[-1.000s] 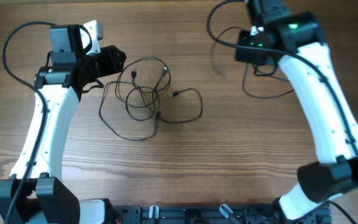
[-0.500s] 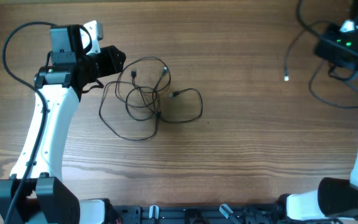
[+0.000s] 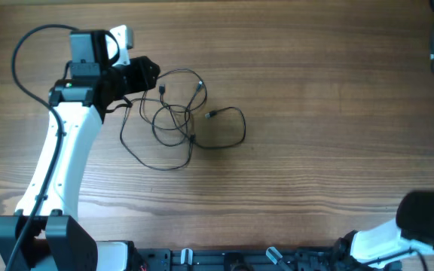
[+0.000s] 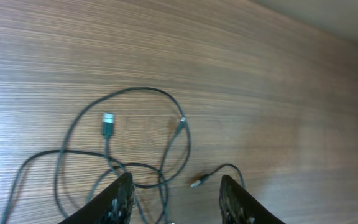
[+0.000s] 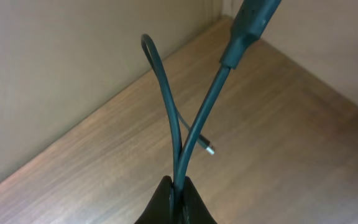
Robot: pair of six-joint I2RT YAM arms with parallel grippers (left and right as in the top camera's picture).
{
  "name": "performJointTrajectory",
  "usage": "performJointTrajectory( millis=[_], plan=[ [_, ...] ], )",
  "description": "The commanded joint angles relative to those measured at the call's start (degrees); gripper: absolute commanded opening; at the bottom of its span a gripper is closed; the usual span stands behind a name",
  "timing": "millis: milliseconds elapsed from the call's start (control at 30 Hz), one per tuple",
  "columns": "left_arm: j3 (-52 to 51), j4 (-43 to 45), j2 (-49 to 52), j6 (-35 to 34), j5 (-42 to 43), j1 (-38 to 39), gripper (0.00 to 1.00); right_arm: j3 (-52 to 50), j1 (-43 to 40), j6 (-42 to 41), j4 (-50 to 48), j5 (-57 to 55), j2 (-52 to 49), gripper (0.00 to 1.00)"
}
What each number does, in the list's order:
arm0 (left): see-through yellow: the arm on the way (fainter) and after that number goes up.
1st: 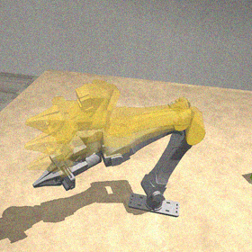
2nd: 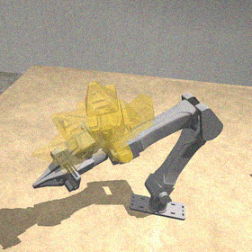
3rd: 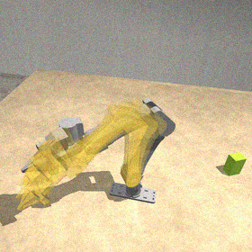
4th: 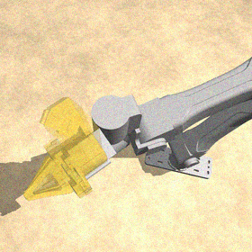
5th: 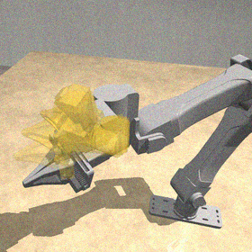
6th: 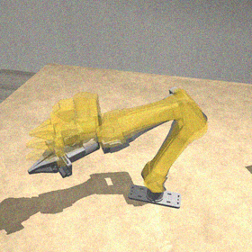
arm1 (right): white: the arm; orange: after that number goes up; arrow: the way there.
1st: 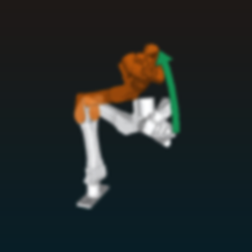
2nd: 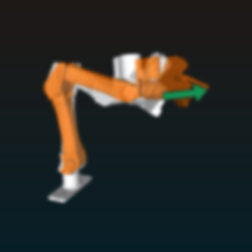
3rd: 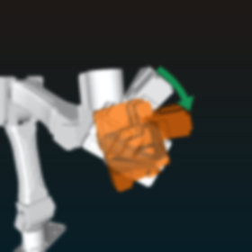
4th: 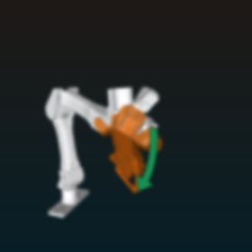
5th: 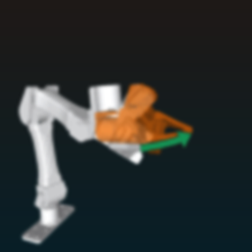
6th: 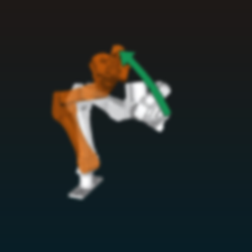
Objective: Untangle cables
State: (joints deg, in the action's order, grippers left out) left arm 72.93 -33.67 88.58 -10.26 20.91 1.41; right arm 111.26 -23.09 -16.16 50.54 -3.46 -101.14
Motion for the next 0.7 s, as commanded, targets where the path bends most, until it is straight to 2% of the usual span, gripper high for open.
performJointTrajectory(
  millis=[0,200,400,567,667],
  plan=[
    [0.22,-0.02,0.42,-0.76,0.72,2.8,0.45,2.62,-0.2,1.36,-4.09,0.79,-7.32,0.04],
    [0.22,-0.7,0.37,-0.72,0.7,8.26,0.45,2.86,-1.07,6.49,-16.11,-6.73,-14.19,0.04],
    [0.22,0.2,0.35,-0.94,0.7,10.71,0.46,2.95,-5.7,10.86,-27.1,-6.69,-19.23,0.04],
    [0.22,2.51,0.35,-0.94,0.7,12.96,0.46,5.01,-9.09,20.0,-30.08,-12.83,-25.42,0.04],
    [0.22,3.08,0.35,-0.92,0.48,14.69,0.46,5.86,-11.85,18.45,-30.16,-9.64,-29.05,0.04]
  ],
)
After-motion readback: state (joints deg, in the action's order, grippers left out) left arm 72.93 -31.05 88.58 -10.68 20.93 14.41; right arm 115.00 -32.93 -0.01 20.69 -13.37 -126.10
